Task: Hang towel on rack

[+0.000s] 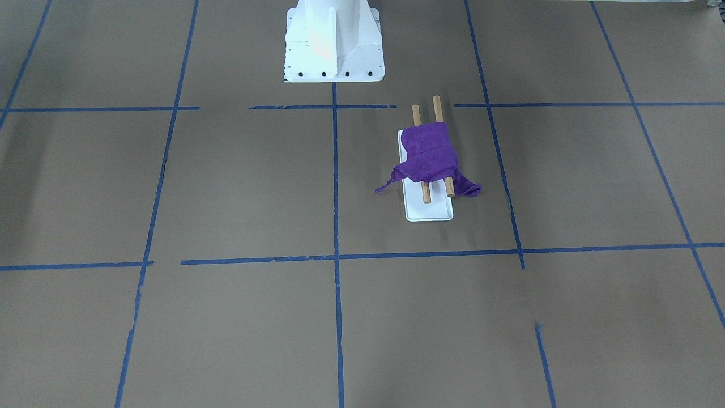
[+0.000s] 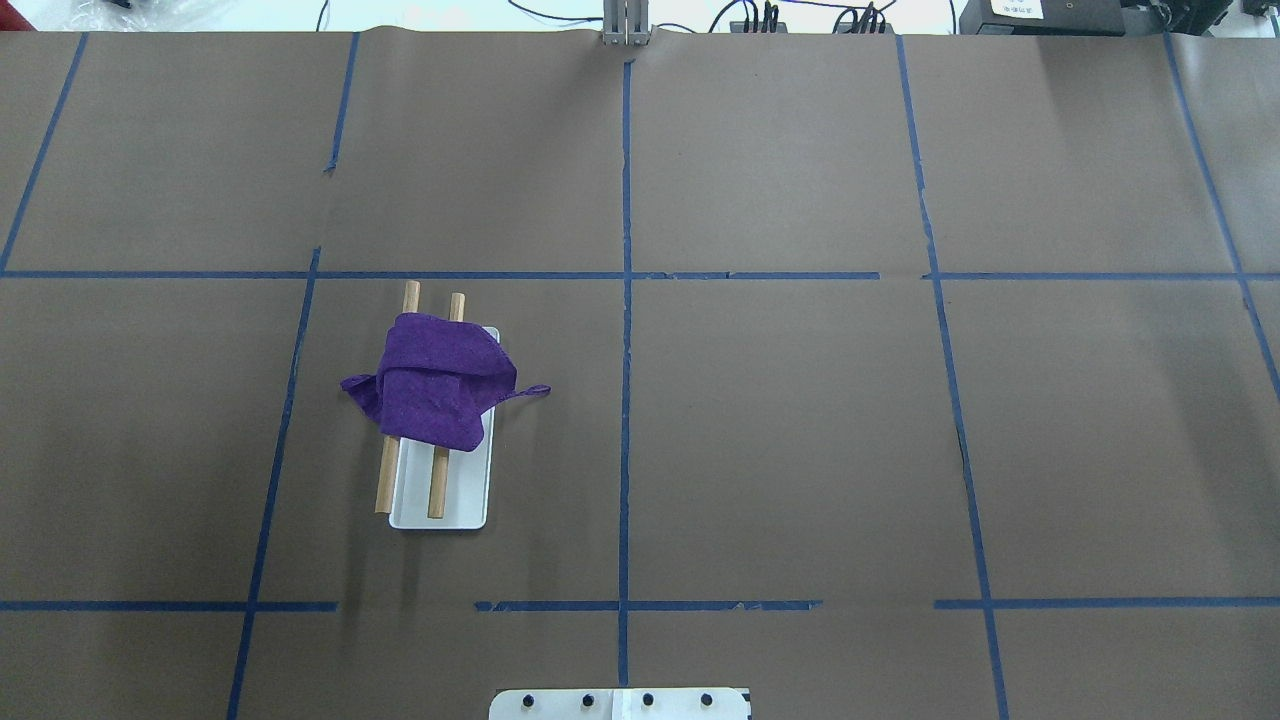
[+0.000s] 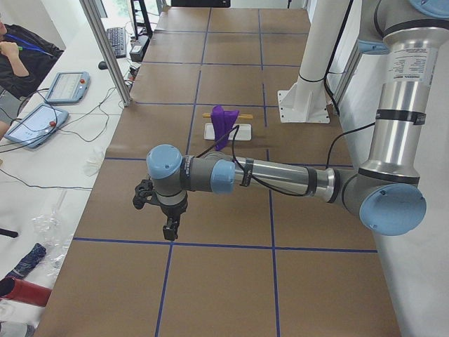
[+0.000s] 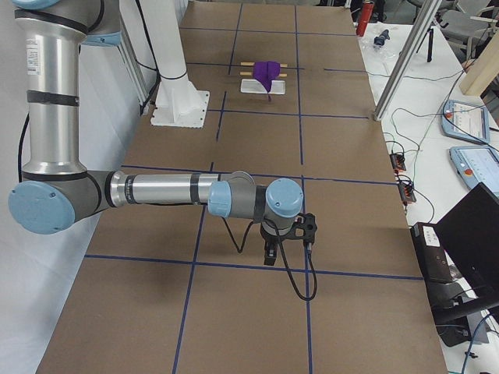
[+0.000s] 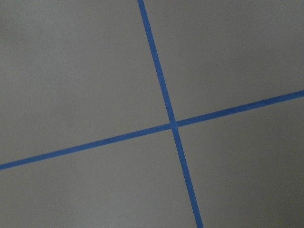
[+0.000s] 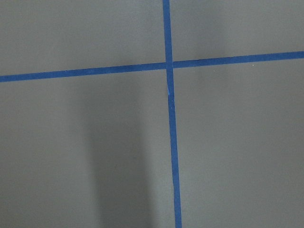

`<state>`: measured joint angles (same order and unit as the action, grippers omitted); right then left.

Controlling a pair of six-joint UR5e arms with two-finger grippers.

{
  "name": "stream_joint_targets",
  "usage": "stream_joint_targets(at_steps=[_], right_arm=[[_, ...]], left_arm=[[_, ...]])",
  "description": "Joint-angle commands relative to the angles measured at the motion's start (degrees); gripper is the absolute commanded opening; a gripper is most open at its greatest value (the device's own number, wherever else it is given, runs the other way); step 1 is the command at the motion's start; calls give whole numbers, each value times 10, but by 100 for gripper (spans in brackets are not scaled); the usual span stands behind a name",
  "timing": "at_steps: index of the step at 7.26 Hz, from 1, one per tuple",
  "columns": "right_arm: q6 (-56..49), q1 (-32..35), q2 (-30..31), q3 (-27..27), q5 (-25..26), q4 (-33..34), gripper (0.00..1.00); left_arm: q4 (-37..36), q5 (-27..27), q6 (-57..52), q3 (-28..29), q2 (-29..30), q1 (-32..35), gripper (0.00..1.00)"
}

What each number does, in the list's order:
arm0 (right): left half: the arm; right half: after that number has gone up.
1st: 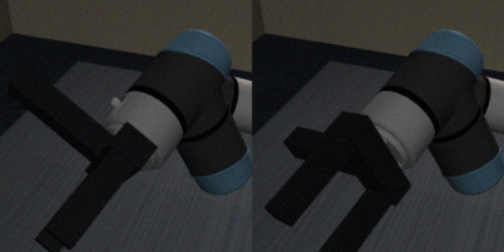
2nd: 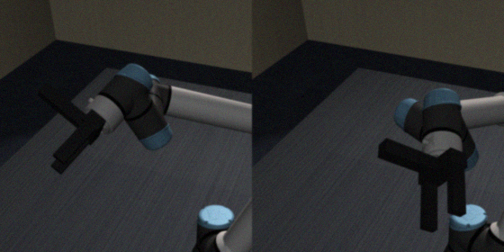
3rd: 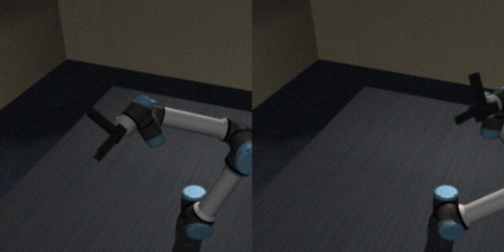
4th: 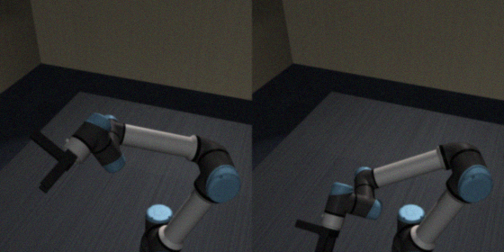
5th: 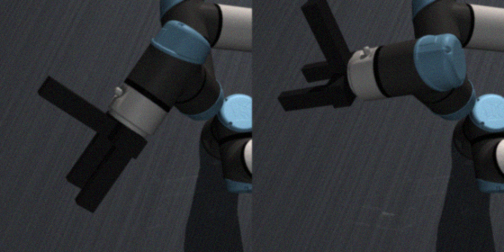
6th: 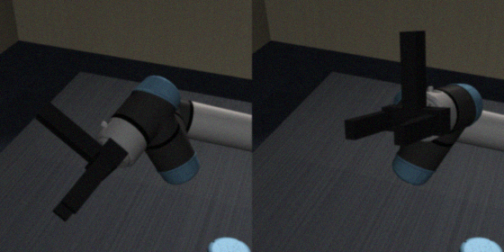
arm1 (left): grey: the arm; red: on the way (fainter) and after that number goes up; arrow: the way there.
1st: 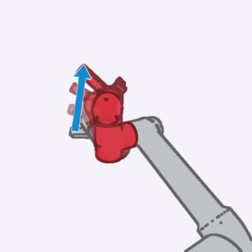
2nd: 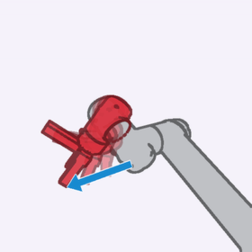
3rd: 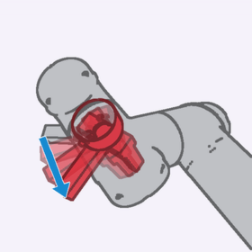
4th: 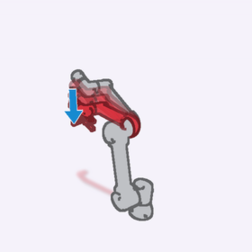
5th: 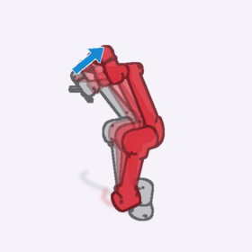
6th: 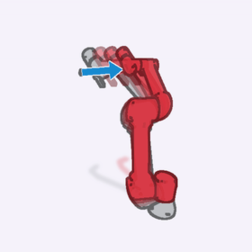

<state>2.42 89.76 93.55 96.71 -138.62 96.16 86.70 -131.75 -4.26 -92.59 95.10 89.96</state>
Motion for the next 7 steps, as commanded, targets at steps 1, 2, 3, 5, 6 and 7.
stream_joint_targets(at_steps=[1, 2, 3, 5, 6, 7], right_arm=[[2, 2, -6, -4, 0, 0, 100], [6, 2, -19, -6, 1, 0, 100], [7, 2, -31, -16, 1, 1, 100], [7, 5, -34, -22, -1, 1, 100], [7, 6, -34, -22, -1, 1, 100], [7, 6, -33, -23, -1, 1, 100]], left_arm=[[0, 0, 1, 0, 1, 0, 100], [0, 0, 1, 0, 1, 1, 100], [0, 0, 2, 0, 1, 2, 100], [-1, -1, 4, 0, 1, 4, 100], [-2, -1, 28, -1, 1, 5, 100], [-2, 0, 47, -2, 2, 6, 100]])
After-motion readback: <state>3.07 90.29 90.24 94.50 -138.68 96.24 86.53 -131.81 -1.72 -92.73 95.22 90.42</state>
